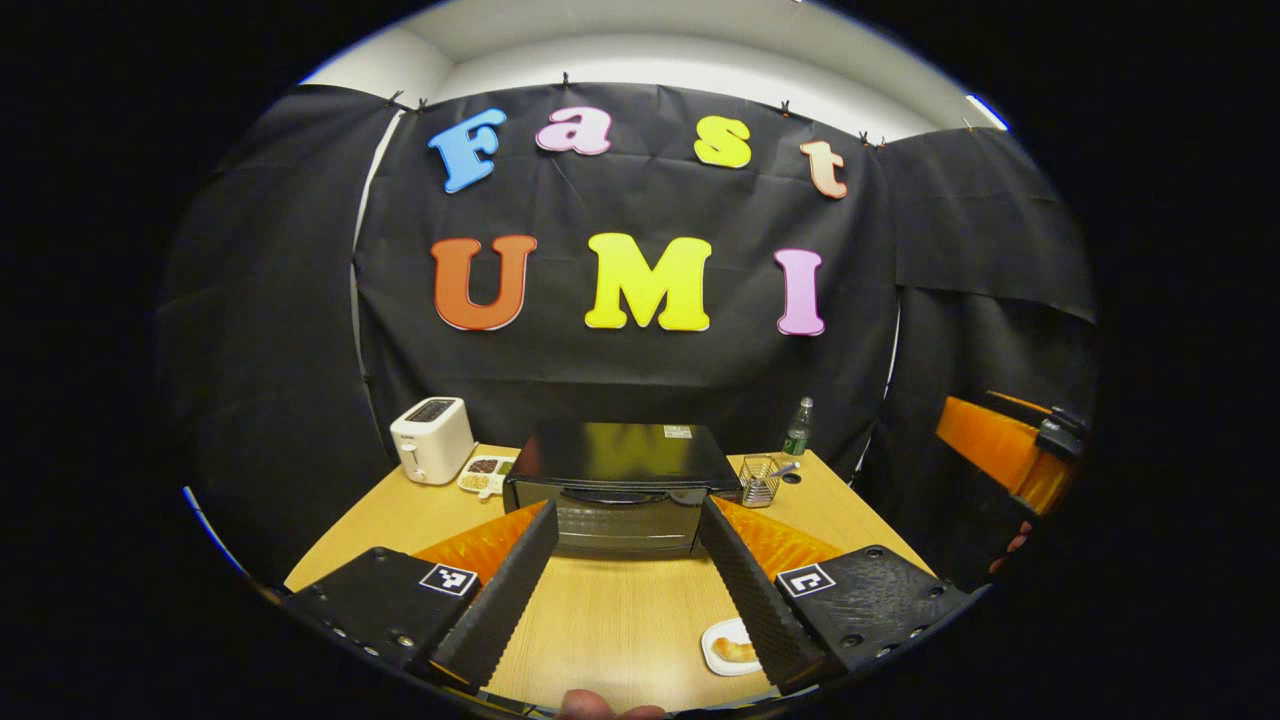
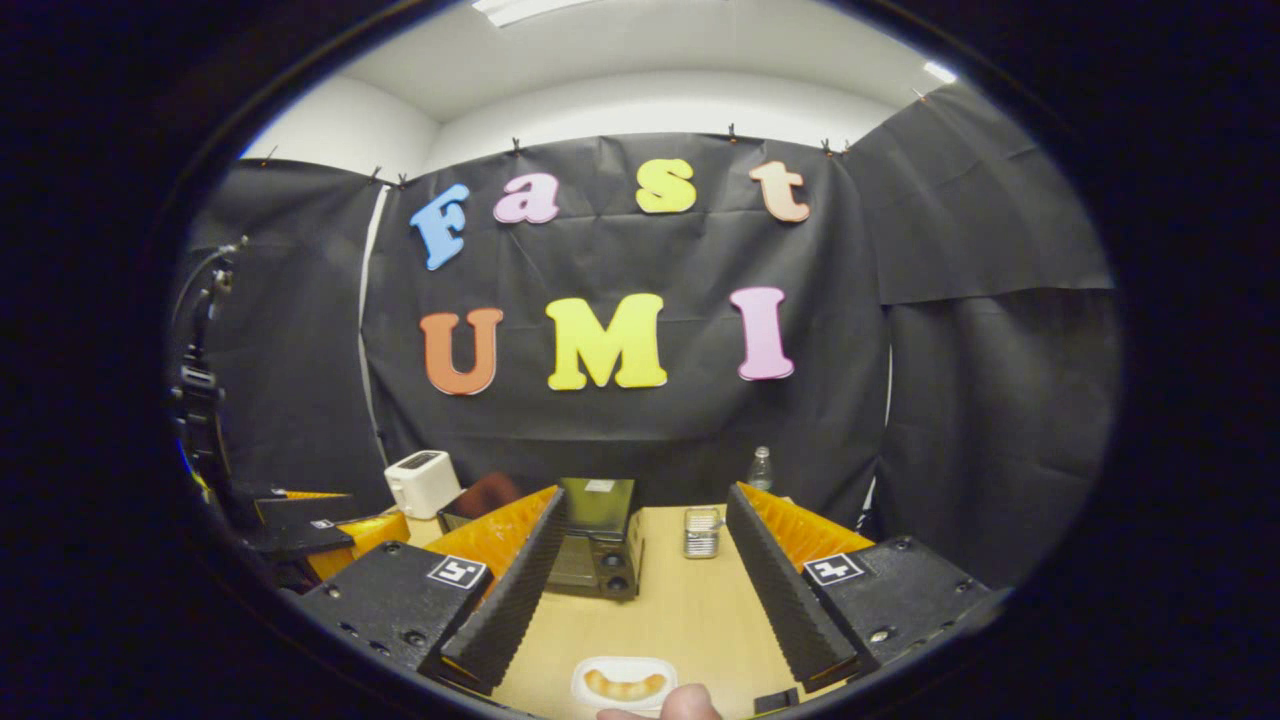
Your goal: Open the electric oven with the left hand, put the food in, and close the electric oven.
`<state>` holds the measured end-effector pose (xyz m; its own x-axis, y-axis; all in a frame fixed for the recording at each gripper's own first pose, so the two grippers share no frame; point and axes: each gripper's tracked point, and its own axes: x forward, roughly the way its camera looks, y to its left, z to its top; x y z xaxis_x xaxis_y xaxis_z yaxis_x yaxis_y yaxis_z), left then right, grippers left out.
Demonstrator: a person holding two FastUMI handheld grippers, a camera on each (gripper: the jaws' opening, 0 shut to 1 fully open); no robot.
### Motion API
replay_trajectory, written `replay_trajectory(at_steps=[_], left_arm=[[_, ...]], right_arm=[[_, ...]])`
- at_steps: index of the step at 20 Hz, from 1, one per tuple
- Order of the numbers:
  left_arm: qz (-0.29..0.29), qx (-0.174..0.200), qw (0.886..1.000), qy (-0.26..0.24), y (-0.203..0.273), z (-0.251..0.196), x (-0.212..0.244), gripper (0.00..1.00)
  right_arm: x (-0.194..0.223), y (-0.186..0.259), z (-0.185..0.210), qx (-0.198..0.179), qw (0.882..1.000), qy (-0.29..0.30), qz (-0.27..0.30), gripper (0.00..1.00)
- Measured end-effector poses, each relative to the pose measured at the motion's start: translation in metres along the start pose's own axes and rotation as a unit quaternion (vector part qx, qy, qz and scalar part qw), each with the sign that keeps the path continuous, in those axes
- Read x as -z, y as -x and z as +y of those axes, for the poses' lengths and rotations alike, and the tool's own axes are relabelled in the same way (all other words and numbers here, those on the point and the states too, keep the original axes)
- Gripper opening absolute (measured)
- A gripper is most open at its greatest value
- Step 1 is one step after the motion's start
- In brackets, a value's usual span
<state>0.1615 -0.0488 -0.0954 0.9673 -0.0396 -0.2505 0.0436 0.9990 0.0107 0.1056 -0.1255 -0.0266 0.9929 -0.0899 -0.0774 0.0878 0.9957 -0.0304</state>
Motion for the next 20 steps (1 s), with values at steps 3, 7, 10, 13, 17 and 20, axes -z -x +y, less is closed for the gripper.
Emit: replay_trajectory(at_steps=[3, 7, 10, 13, 17, 20], left_arm=[[0.031, 0.008, 1.0, -0.001, -0.068, 0.001, 0.01, 0.93], [0.087, -0.001, 0.996, 0.006, -0.148, 0.017, 0.04, 0.94], [0.122, -0.016, 0.992, 0.01, -0.18, 0.028, 0.064, 0.94], [0.139, -0.024, 0.99, -0.002, -0.199, 0.037, 0.075, 0.94], [0.14, -0.027, 0.99, -0.008, -0.196, 0.037, 0.081, 0.93], [0.135, -0.019, 0.991, -0.011, -0.194, 0.036, 0.083, 1.0]], right_arm=[[0.009, -0.023, -0.041, 0.026, 0.999, -0.007, 0.017, 0.96], [0.023, -0.052, -0.078, 0.048, 0.998, -0.014, 0.042, 0.98], [0.034, -0.067, -0.094, 0.058, 0.996, -0.01, 0.061, 0.97], [0.039, -0.076, -0.097, 0.059, 0.996, -0.021, 0.071, 0.97], [0.047, -0.082, -0.087, 0.049, 0.995, -0.028, 0.085, 0.97], [0.043, -0.073, -0.084, 0.058, 0.994, -0.027, 0.086, 0.97]])
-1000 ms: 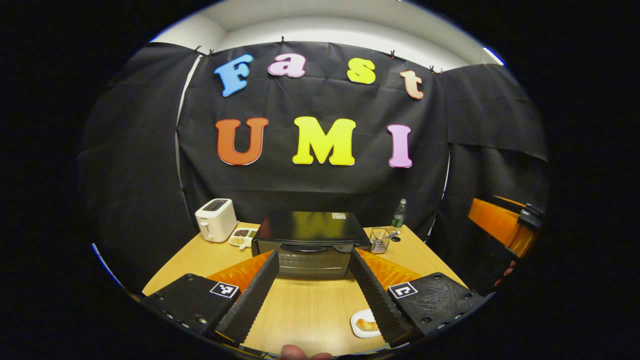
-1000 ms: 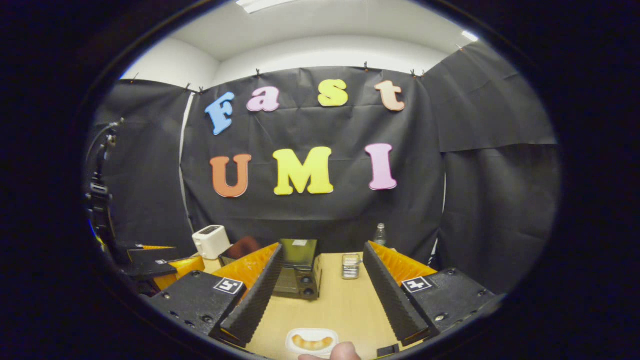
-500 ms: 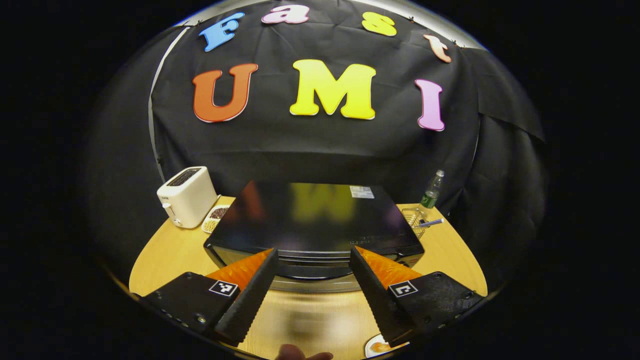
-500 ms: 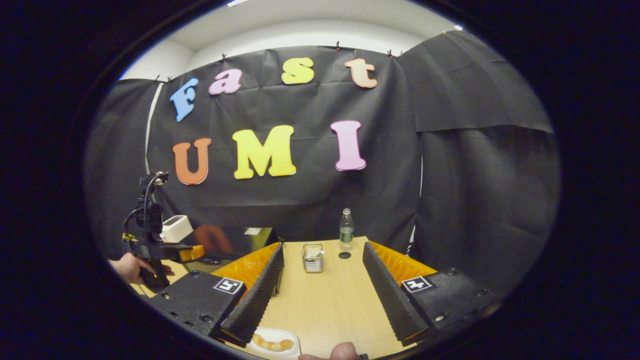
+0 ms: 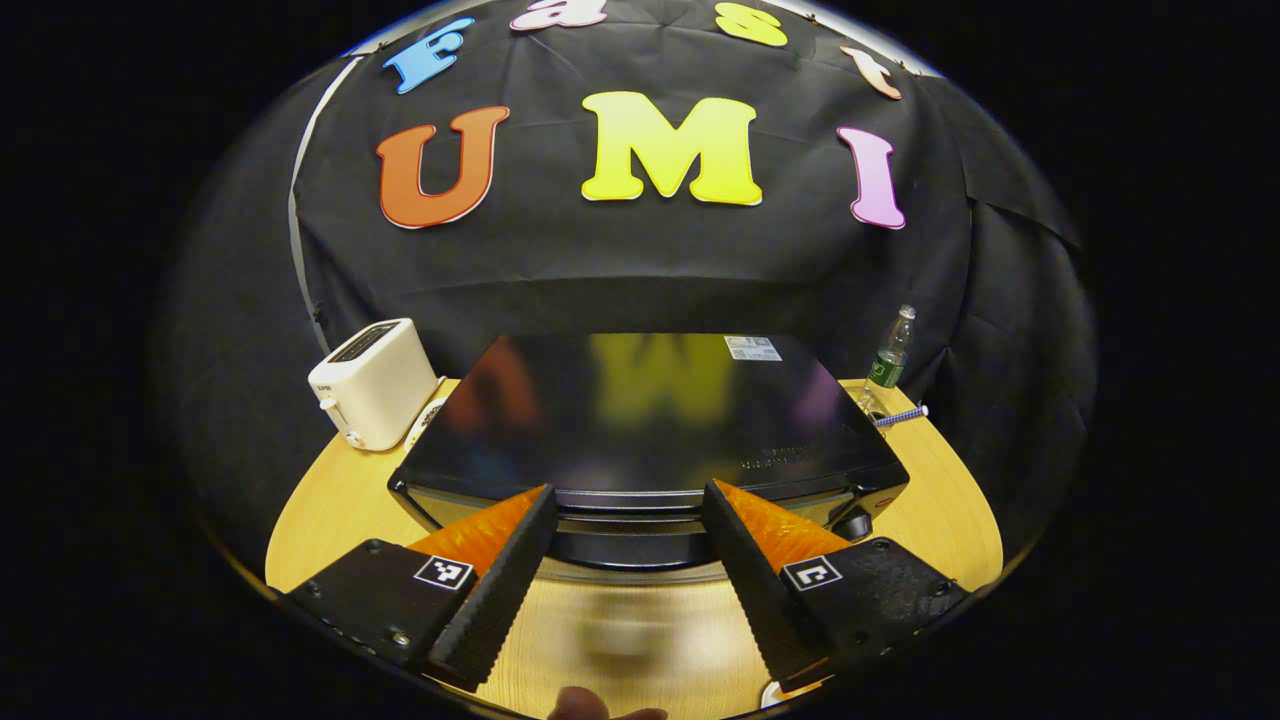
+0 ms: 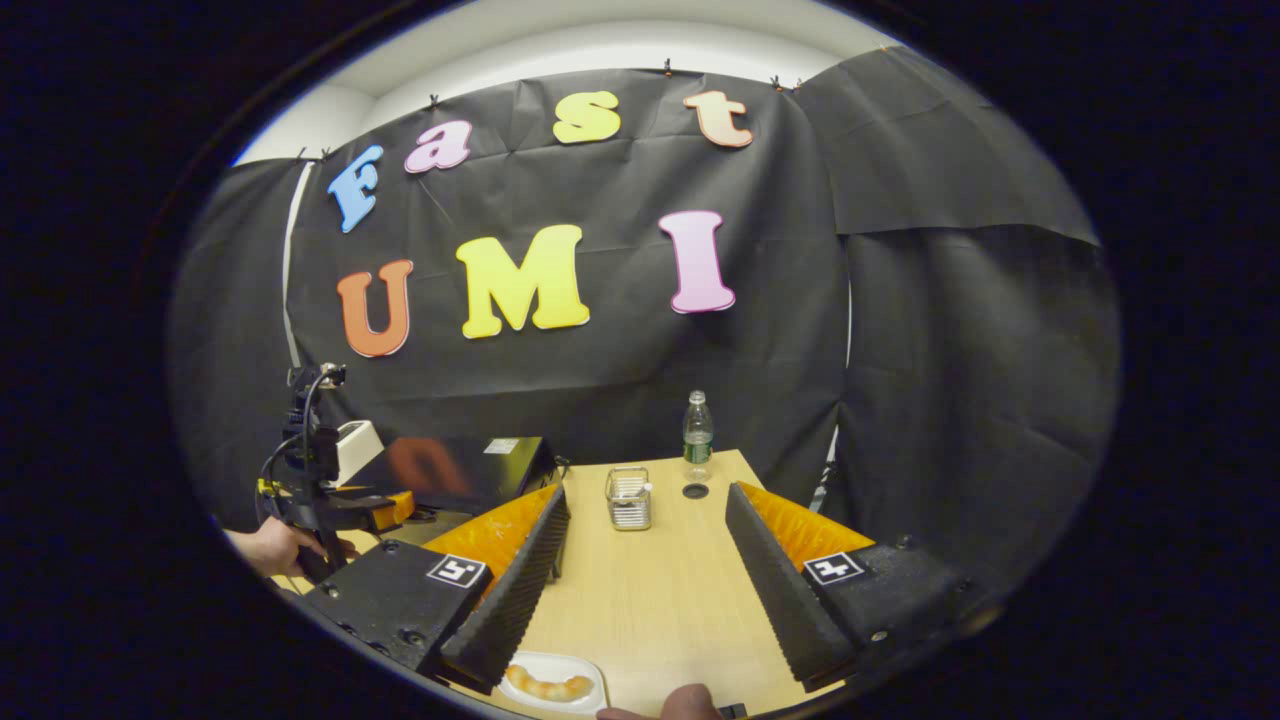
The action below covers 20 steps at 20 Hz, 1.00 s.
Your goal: Open the electric oven with the left hand, put the food in, and close the electric oven.
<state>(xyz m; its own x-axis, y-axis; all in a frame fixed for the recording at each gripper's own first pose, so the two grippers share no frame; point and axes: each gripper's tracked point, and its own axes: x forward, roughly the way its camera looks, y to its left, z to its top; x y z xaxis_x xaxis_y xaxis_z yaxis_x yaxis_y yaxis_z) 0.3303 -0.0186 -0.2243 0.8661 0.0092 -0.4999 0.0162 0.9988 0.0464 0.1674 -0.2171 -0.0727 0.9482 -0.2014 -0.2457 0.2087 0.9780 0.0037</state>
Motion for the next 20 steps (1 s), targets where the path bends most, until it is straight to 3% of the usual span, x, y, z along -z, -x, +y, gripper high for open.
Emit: replay_trajectory(at_steps=[10, 20], left_arm=[[0.035, 0.032, 0.999, -0.017, 0.054, 0.001, 0.056, 0.98], [0.074, 0.049, 0.996, -0.023, 0.081, 0.002, 0.114, 0.98]], right_arm=[[0.018, 0.087, 0.036, 0.025, 1.0, -0.003, -0.004, 0.97], [0.045, 0.135, 0.034, 0.055, 0.998, 0.01, 0.012, 0.97]])
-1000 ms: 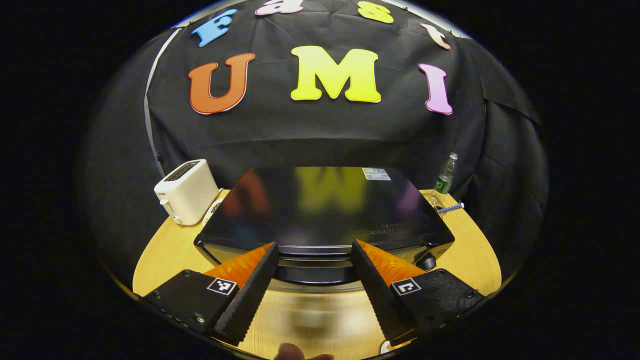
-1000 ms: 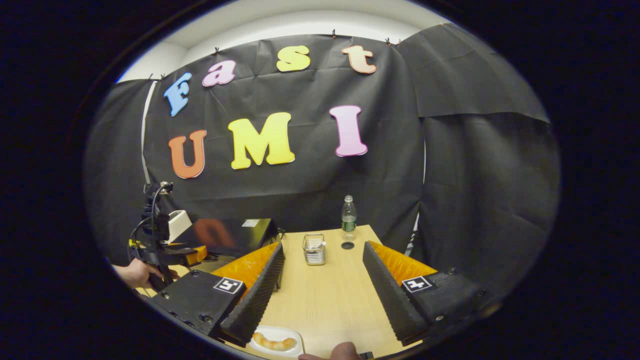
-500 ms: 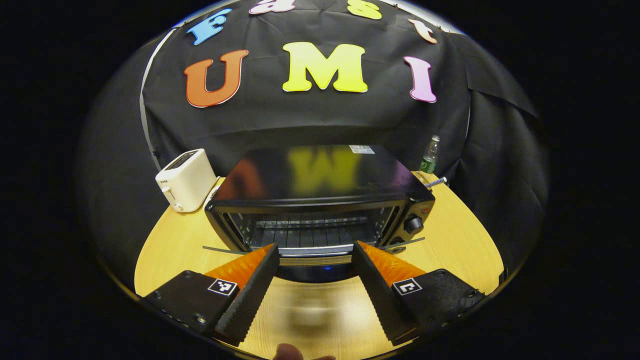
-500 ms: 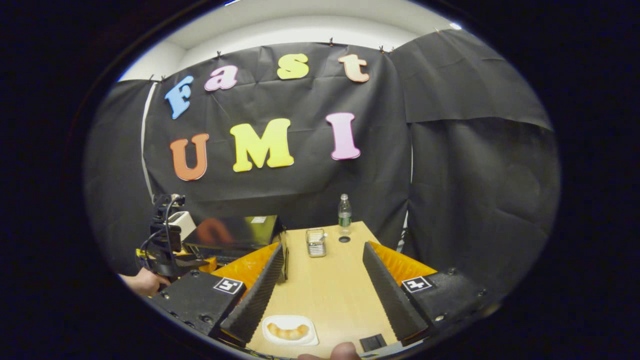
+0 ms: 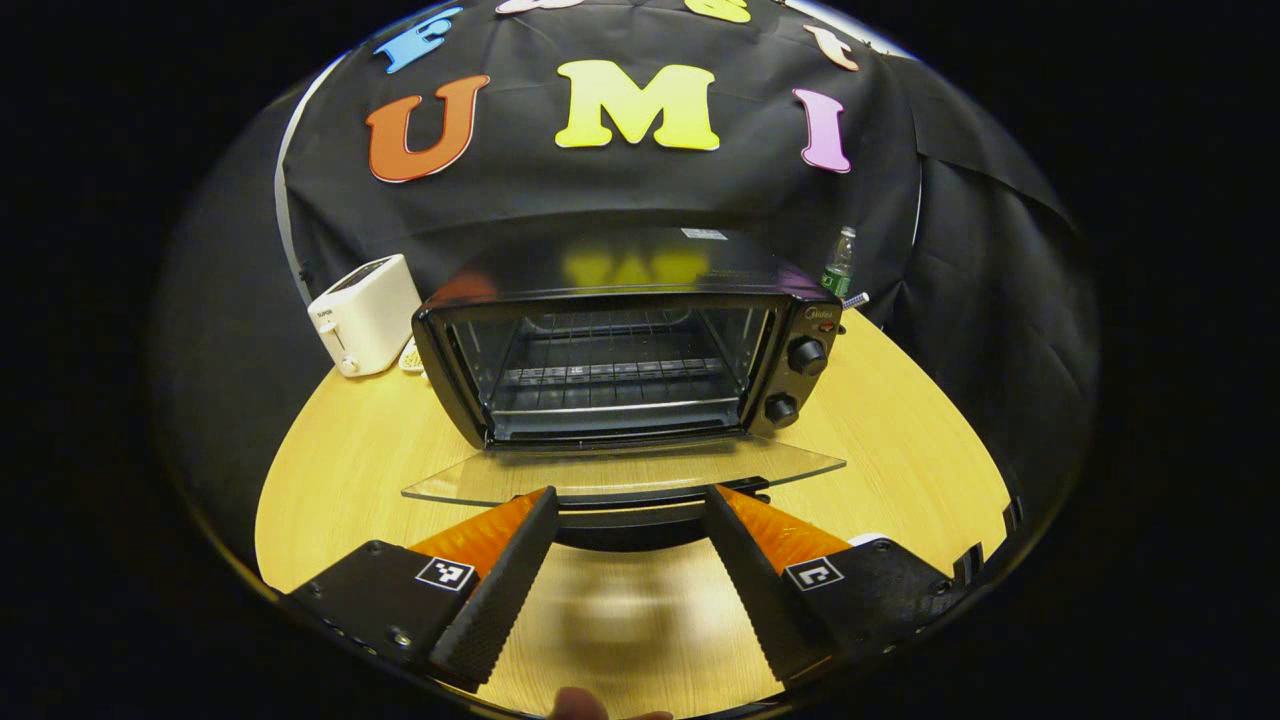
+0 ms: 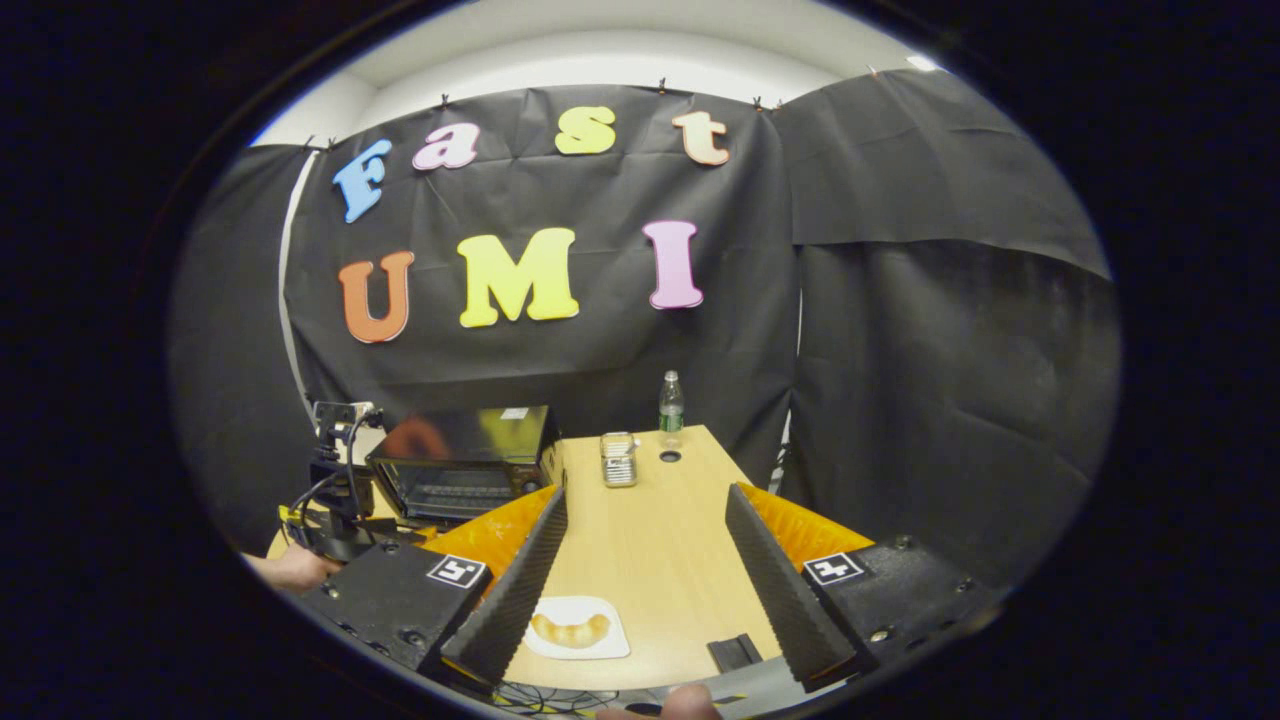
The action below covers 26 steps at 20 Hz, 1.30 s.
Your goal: Open the electric oven with the left hand, put the food in, and close the electric oven.
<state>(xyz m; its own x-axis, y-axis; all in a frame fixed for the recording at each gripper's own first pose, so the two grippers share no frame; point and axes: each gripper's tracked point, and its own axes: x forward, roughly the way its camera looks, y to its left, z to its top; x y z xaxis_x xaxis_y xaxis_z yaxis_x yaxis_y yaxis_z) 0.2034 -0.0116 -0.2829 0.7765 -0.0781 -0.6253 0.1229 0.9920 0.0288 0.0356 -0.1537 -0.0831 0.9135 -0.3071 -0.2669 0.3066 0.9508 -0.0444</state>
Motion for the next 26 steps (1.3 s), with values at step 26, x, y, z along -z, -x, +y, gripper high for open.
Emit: replay_trajectory(at_steps=[26], left_arm=[[0.064, 0.035, 0.995, 0.061, 0.006, -0.001, 0.058, 0.93]], right_arm=[[0.057, 0.018, 0.019, -0.003, 0.997, -0.004, 0.075, 0.97]])
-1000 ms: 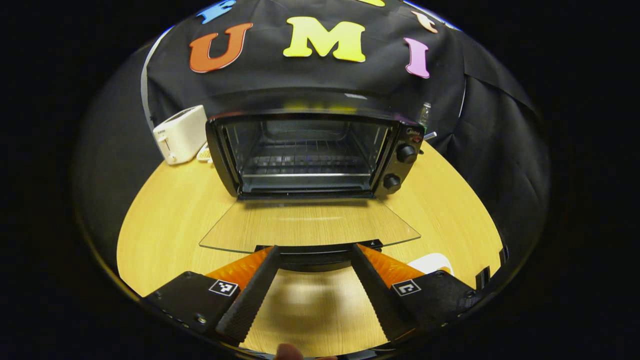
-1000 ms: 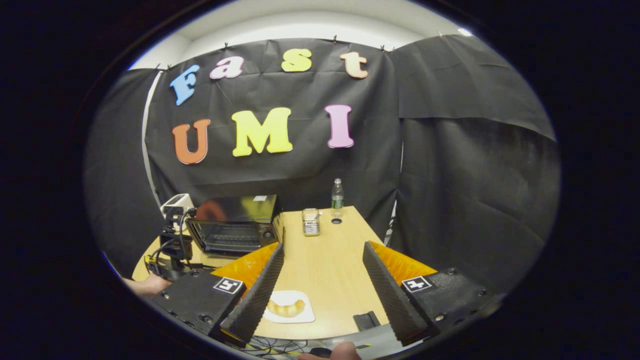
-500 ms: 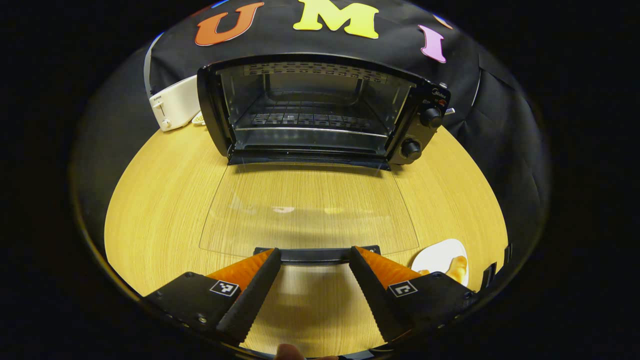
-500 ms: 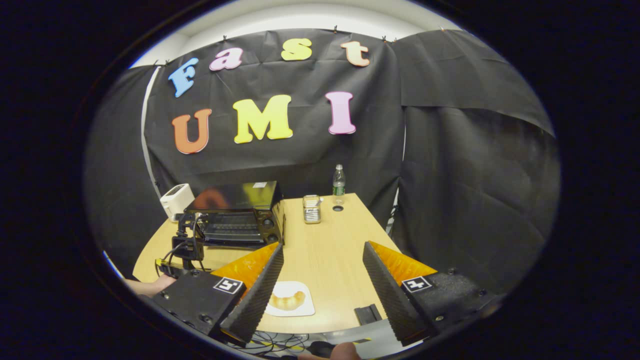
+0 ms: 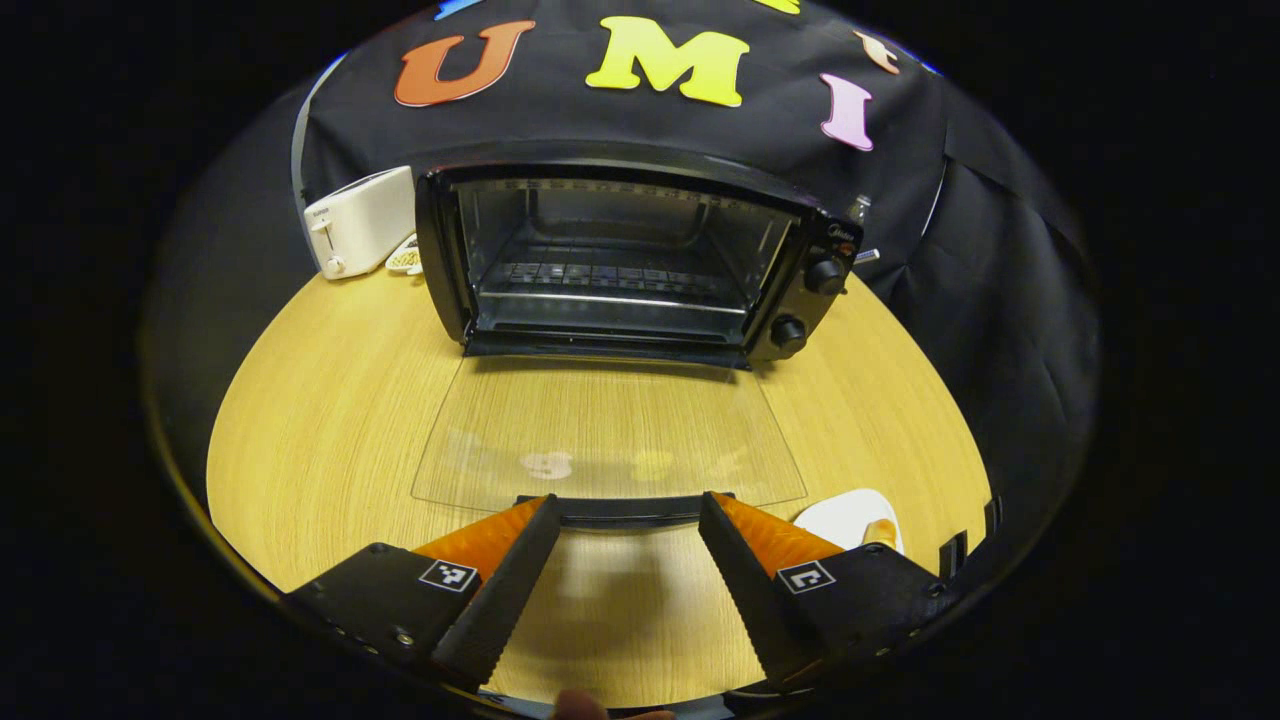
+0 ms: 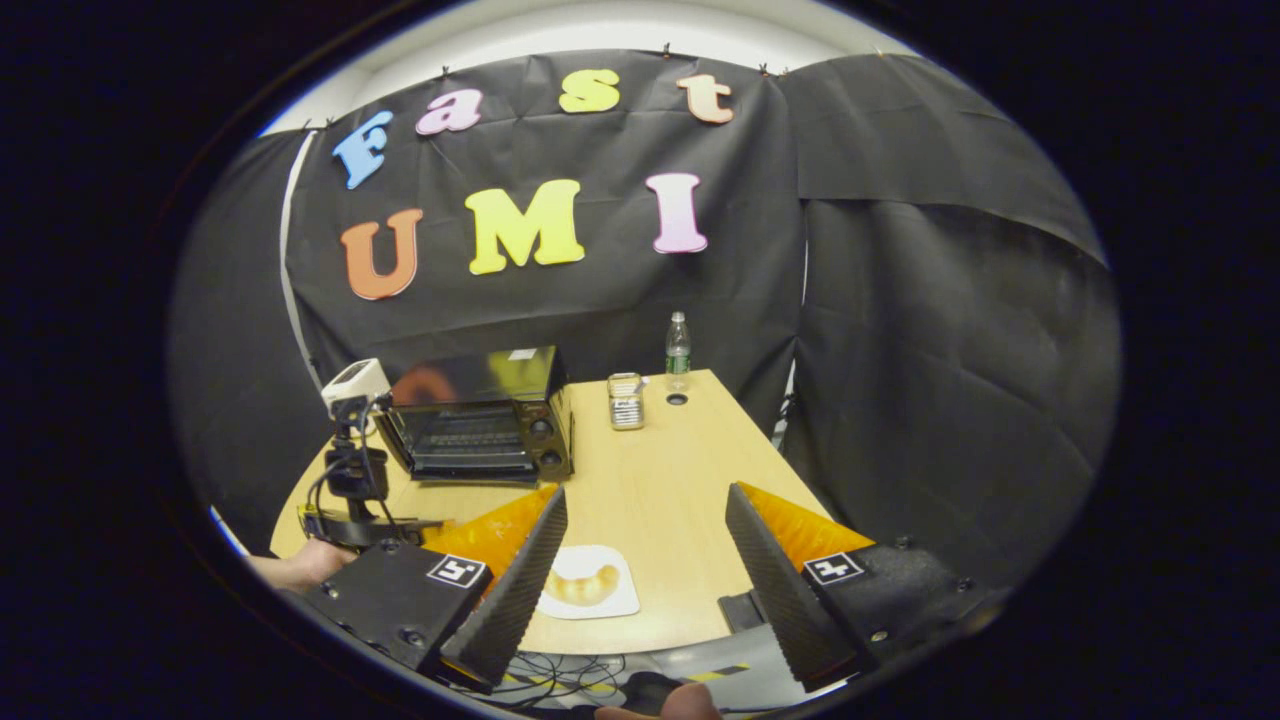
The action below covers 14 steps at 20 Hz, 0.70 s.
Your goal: Open the electric oven with the left hand, put the food in, and close the electric oven.
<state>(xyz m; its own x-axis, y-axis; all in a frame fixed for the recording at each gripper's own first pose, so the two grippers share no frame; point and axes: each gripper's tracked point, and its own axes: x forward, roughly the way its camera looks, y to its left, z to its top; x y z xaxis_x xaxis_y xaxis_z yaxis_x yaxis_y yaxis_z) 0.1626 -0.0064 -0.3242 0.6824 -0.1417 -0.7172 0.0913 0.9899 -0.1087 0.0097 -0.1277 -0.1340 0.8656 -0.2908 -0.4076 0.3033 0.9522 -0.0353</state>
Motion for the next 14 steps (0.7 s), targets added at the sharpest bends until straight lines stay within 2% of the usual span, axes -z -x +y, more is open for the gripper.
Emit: replay_trajectory(at_steps=[1, 2, 7, 14], left_arm=[[-0.009, 0.005, 1.0, 0.001, 0.01, -0.001, -0.001, 0.93], [-0.02, 0.008, 1.0, 0.003, 0.022, 0.0, -0.004, 0.93], [-0.092, 0.003, 0.996, 0.014, 0.108, 0.02, -0.023, 0.93], [-0.194, -0.039, 0.98, -0.003, 0.212, 0.048, -0.046, 0.93]], right_arm=[[0.004, 0.002, 0.003, -0.002, 1.0, -0.001, 0.003, 1.0], [0.01, 0.003, 0.005, -0.003, 1.0, -0.003, 0.008, 0.97], [0.043, -0.007, 0.031, -0.029, 0.999, -0.008, 0.046, 0.97], [0.114, -0.061, 0.054, -0.062, 0.989, -0.033, 0.131, 0.97]])
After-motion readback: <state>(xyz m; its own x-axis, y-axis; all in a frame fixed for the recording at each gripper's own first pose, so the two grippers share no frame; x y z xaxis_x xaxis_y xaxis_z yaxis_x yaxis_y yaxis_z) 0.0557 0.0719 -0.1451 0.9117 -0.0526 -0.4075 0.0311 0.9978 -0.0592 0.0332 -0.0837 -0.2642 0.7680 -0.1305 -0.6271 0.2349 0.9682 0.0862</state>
